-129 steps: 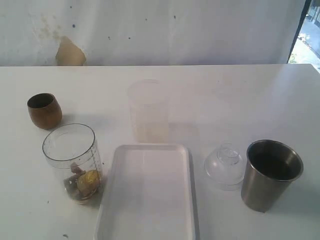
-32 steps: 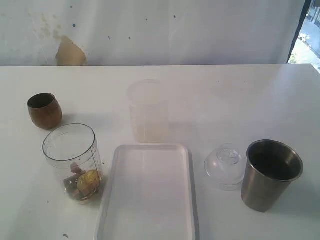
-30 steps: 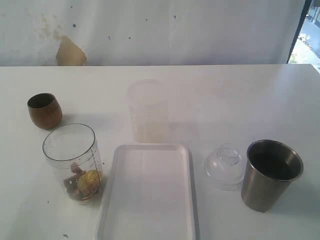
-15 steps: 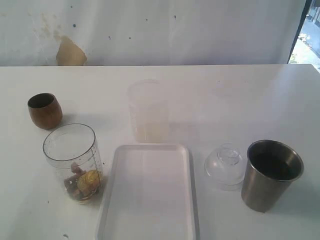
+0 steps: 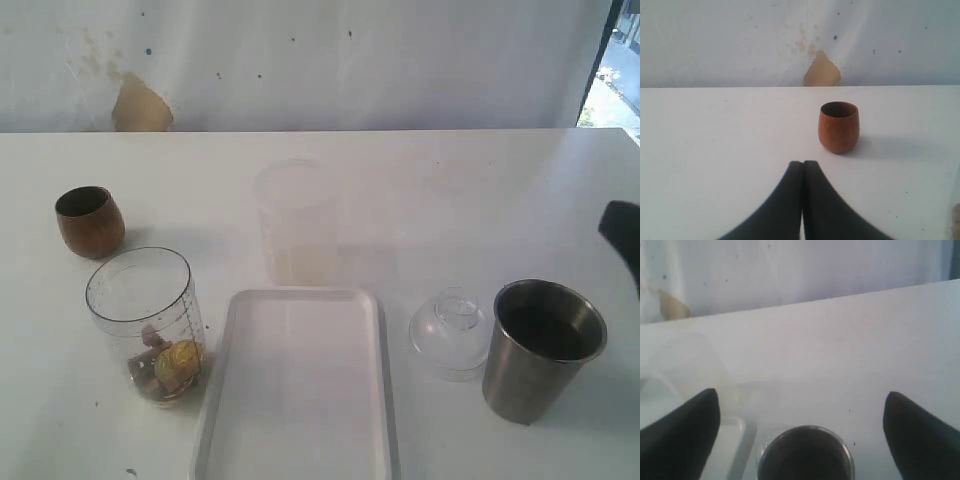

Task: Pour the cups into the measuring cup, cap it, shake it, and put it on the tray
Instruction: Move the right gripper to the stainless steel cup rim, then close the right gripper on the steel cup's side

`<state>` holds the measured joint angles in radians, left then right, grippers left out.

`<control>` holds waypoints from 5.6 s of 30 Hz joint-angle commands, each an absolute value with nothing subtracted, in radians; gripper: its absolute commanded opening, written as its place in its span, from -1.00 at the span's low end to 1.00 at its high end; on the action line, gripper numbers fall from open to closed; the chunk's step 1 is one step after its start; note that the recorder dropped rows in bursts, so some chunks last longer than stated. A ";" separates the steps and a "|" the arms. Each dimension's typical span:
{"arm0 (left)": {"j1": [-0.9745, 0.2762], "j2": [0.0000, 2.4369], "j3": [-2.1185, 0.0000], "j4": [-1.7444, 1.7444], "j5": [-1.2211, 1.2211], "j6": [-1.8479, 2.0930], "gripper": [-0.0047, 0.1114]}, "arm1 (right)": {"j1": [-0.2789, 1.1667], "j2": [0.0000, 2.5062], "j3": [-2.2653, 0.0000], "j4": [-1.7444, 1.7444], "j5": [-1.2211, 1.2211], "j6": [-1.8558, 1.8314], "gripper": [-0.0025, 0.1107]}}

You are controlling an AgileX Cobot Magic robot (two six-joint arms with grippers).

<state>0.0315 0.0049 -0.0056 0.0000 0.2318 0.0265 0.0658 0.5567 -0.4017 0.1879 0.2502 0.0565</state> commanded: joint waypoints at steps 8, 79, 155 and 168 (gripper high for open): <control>0.035 0.000 0.000 0.000 0.233 0.023 -0.92 | 0.139 0.641 -0.371 0.388 0.055 -0.138 0.49; 0.035 0.000 0.000 0.000 0.231 0.023 -0.92 | 0.317 1.093 0.000 0.179 -0.673 -0.167 0.90; 0.035 0.000 0.000 0.000 0.231 0.023 -0.92 | 0.317 1.619 0.000 0.184 -1.158 -0.056 0.90; 0.035 0.000 0.000 0.000 0.231 0.023 -0.92 | 0.317 1.702 -0.009 0.186 -1.193 -0.056 0.90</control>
<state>0.0315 0.0049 -0.0056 0.0000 0.2318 0.0265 0.3136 1.6906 -0.0043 0.1835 -1.1691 -0.0627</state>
